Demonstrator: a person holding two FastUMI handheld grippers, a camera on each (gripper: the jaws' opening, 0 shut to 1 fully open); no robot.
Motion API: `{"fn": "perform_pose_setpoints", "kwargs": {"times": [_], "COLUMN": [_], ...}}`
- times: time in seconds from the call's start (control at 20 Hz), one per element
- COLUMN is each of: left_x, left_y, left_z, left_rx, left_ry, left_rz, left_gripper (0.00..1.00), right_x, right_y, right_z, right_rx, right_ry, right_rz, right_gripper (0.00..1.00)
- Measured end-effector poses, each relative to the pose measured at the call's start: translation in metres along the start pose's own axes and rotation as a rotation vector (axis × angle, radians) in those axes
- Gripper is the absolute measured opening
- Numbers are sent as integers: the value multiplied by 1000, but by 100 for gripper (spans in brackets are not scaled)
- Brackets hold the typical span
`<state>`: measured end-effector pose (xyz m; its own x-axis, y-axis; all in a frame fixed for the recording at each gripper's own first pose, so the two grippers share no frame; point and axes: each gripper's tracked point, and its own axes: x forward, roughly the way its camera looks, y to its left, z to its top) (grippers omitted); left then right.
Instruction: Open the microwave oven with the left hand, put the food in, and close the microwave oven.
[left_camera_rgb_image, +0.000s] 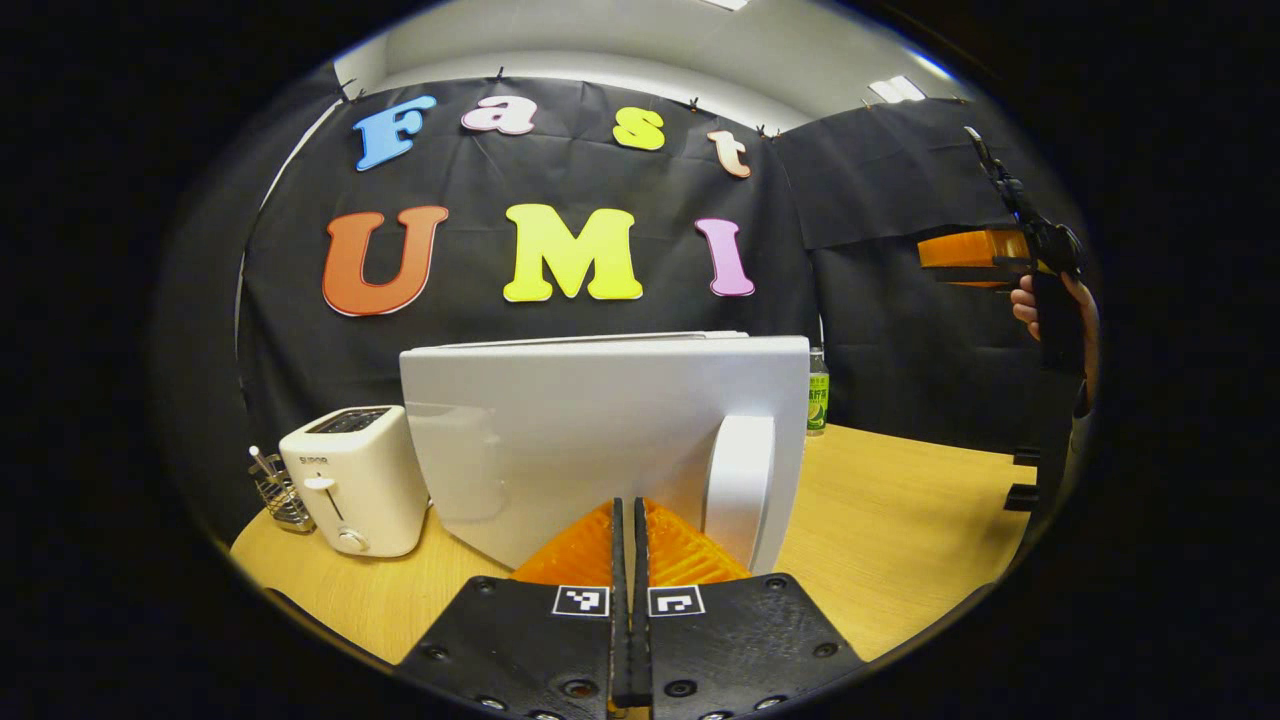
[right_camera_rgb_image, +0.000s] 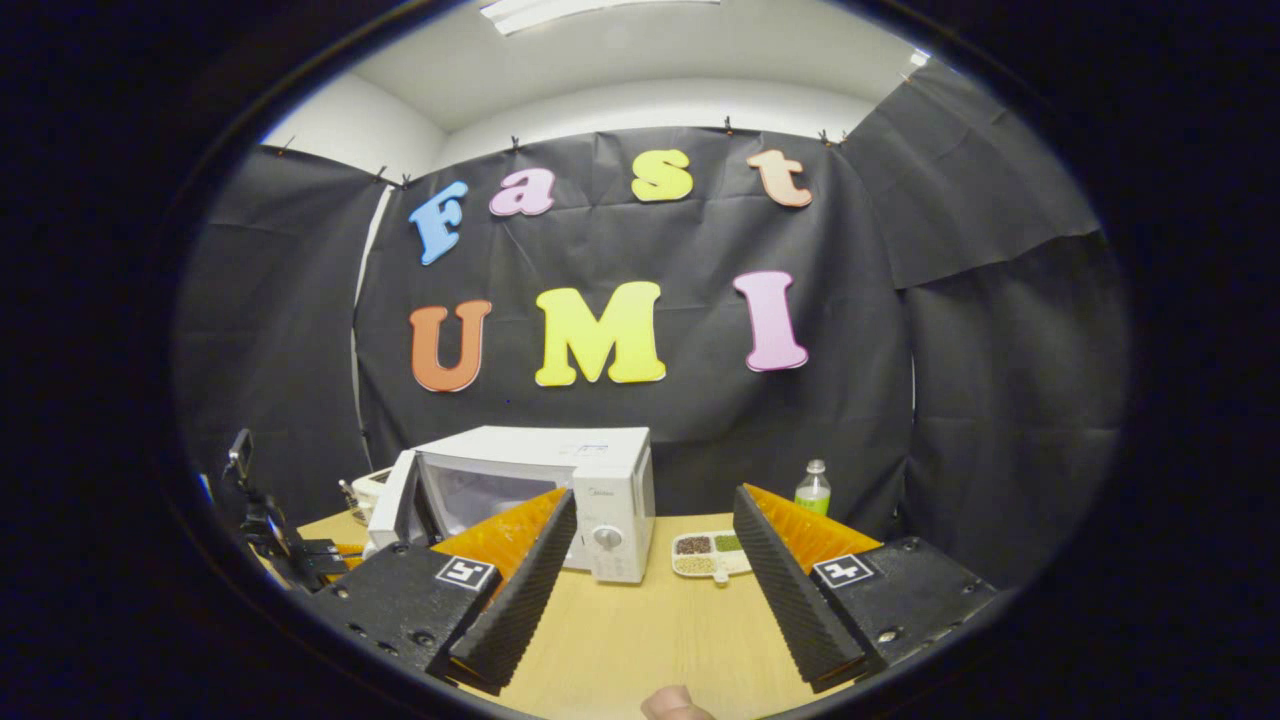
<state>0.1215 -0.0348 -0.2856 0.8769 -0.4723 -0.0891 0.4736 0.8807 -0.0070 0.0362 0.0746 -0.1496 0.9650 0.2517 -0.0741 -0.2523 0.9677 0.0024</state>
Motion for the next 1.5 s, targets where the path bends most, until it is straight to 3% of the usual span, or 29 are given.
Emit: {"fn": "perform_pose_setpoints", "kwargs": {"times": [0.25, 0.3, 0.75, 0.8, 0.9, 0.95, 1.0, 1.5], "left_x": [41, 50, 143, 153, 168, 176, 183, 195], "left_y": [-10, -12, -24, -24, -22, -22, -26, -27], "left_z": [7, 8, 21, 23, 25, 28, 31, 38], "left_rx": [-60, -59, -128, -133, -139, -141, -147, -59], "left_ry": [-13, -14, -13, -14, -5, -4, -4, 71], "left_rz": [-3, -4, 15, 21, 35, 43, 37, 161], "left_gripper": [0, 0, 0, 0, 0, 0, 0, 0], "right_x": [0, 1, 13, 14, 15, 15, 15, -15], "right_y": [-26, -31, -60, -64, -70, -71, -73, -75], "right_z": [-1, -2, -18, -20, -25, -26, -27, -15], "right_rx": [4, 8, 16, 19, 22, 21, 21, 37], "right_ry": [-3, -3, 20, 23, 31, 33, 35, 31], "right_rz": [-47, -52, -51, -55, -58, -58, -58, -64], "right_gripper": [91, 100, 100, 91, 91, 100, 100, 100]}}
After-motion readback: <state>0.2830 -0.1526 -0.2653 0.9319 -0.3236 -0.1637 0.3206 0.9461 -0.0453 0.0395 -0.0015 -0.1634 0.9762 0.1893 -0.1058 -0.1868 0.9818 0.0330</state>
